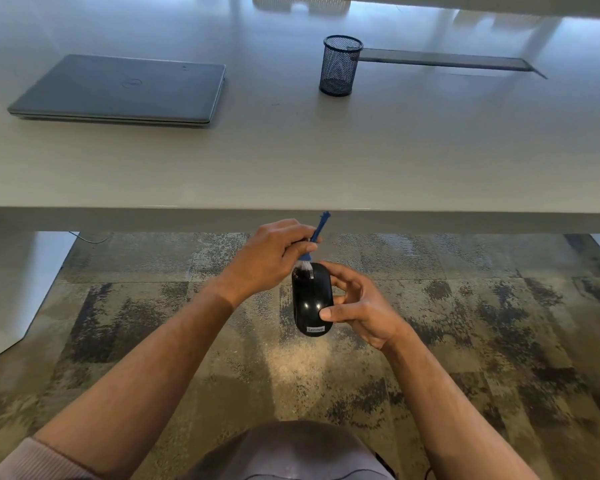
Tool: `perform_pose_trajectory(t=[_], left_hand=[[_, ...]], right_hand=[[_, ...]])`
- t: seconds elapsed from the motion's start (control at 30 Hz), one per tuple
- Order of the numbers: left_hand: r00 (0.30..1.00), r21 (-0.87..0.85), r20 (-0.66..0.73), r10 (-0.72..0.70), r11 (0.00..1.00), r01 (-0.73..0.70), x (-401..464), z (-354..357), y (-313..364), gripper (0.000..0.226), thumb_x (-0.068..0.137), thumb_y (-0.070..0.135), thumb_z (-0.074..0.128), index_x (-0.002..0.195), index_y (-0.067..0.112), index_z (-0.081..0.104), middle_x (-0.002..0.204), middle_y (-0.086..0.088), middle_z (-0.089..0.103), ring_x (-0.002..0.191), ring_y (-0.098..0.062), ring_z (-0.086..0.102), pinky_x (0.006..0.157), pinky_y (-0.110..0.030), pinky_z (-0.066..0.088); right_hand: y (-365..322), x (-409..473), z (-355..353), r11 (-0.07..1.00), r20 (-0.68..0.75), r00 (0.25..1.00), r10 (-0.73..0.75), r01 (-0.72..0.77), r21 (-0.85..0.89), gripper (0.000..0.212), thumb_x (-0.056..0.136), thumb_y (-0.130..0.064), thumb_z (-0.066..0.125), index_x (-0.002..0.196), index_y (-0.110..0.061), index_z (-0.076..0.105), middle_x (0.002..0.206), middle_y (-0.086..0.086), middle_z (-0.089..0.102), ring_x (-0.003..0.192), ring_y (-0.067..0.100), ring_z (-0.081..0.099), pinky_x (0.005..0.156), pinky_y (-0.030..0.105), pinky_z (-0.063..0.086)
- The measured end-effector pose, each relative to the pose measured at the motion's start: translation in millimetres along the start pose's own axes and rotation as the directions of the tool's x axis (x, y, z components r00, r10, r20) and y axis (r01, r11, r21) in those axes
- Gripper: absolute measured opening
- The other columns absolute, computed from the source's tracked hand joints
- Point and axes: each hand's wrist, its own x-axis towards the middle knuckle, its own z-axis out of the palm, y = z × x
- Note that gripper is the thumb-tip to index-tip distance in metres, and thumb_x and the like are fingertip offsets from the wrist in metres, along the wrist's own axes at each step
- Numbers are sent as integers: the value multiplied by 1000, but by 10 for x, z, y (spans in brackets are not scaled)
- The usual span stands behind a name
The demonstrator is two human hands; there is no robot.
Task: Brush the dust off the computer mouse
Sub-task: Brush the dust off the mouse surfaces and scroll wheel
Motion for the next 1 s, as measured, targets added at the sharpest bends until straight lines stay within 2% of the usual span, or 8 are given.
perform_pose_trajectory(t=[0.13, 0.27, 0.43, 0.6, 0.77, 1.0], left_hand=[[998, 7, -52, -20, 1000, 21, -4, -32, -8, 19, 96, 22, 56, 110, 15, 67, 97, 4, 63, 85, -7, 61, 78, -20, 49], [998, -101, -55, -7, 995, 2, -16, -9, 107, 19, 95, 22, 57, 110, 17, 67, 100, 9, 64, 89, 0, 60, 81, -12, 47], [1000, -52, -11, 16, 998, -16, -39, 26, 34, 18, 96, 23, 55, 108, 17, 68, 94, 6, 63, 84, -6, 59, 77, -21, 47], [1000, -13, -7, -2, 1000, 2, -45, -16, -70, 17, 96, 22, 56, 108, 18, 68, 93, 7, 63, 82, -2, 59, 75, -14, 45], [997, -33, -80, -8, 999, 6, -50, -48, -50, 21, 95, 25, 56, 110, 15, 68, 98, 6, 64, 86, -5, 61, 79, -17, 48], [998, -50, -39, 47, 998, -49, -73, 0, -22, 17, 96, 20, 57, 108, 16, 68, 96, 4, 64, 85, -3, 60, 78, -15, 47]], right_hand=[[2, -13, 11, 1000, -4, 1000, 2, -1, 2, 79, 61, 12, 78, 134, -9, 57, 128, 6, 68, 102, 37, 70, 89, 55, 56], [-5, 10, 46, 1000, -13, 1000, 4, -3, 7, 79, 62, 13, 76, 135, -9, 56, 127, 8, 67, 100, 36, 71, 90, 55, 56], [-2, 15, 42, 1000, -5, 1000, -4, 4, 11, 81, 58, 5, 82, 134, -9, 57, 127, 9, 67, 100, 37, 70, 92, 61, 54], [19, 8, 37, 1000, -2, 1000, 17, -17, -1, 85, 55, 1, 84, 135, -8, 56, 129, 10, 66, 103, 40, 69, 92, 61, 53], [5, 25, 33, 1000, -2, 1000, 17, -17, -7, 85, 56, 1, 84, 136, -8, 56, 132, 13, 64, 104, 42, 68, 93, 64, 52], [0, 29, 52, 1000, -6, 1000, 9, -9, -13, 84, 57, 0, 84, 135, -8, 57, 128, 11, 67, 99, 39, 70, 92, 63, 53]])
